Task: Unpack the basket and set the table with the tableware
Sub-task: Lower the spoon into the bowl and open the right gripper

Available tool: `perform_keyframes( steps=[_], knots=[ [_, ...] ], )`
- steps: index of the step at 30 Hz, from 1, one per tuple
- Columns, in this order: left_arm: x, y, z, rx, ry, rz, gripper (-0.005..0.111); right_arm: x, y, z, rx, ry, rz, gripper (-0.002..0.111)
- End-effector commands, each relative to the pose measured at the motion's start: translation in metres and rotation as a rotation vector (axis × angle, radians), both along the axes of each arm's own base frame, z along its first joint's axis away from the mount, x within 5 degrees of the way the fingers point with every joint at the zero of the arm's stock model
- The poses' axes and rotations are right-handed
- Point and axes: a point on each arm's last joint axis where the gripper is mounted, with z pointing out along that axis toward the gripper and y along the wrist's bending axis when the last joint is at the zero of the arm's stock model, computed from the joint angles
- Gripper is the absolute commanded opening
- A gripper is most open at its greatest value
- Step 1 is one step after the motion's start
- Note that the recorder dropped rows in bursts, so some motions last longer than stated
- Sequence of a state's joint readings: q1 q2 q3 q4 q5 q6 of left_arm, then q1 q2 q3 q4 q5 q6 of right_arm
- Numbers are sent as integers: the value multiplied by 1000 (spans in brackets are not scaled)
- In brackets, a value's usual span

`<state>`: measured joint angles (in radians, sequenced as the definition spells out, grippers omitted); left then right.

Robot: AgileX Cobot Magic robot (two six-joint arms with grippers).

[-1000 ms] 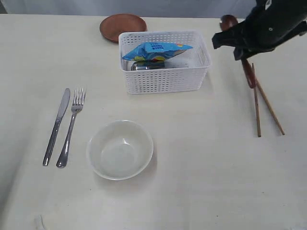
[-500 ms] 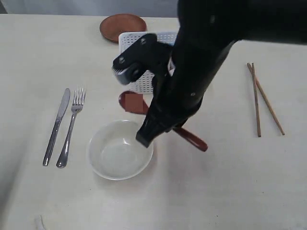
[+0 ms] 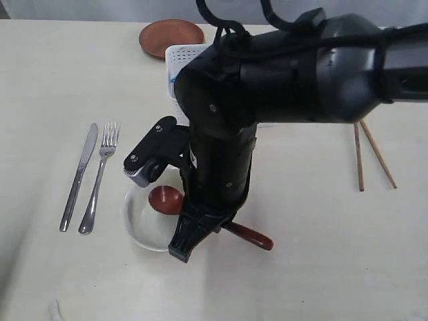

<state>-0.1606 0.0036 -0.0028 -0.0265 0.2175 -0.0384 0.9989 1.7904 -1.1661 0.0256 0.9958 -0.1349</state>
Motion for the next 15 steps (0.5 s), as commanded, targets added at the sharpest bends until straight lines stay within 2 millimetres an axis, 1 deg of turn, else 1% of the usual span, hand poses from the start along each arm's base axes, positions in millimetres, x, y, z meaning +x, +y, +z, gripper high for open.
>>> perform_keyframes(
  steps=[1,4,7,11,13,14,15],
  knots=[
    [0,0,0,-5,-6,-1,0,2,8,12,44,-8,3,9],
    [0,0,0,-5,-6,-1,0,3,13,18,75,-11,-2,23],
    [0,0,0,-5,-6,-1,0,4,13,20,76,-19,1,31],
    [0,0,0,-5,-6,-1,0,6,12,20,59,-32,12,32],
    [0,0,0,-5,-6,-1,0,13,7,24,15,-118,15,32],
    [0,0,0,-5,-6,-1,0,21,3,33,-33,-199,-14,32],
    [0,0,0,-5,-6,-1,0,26,2,40,-40,-238,-38,32]
  ],
)
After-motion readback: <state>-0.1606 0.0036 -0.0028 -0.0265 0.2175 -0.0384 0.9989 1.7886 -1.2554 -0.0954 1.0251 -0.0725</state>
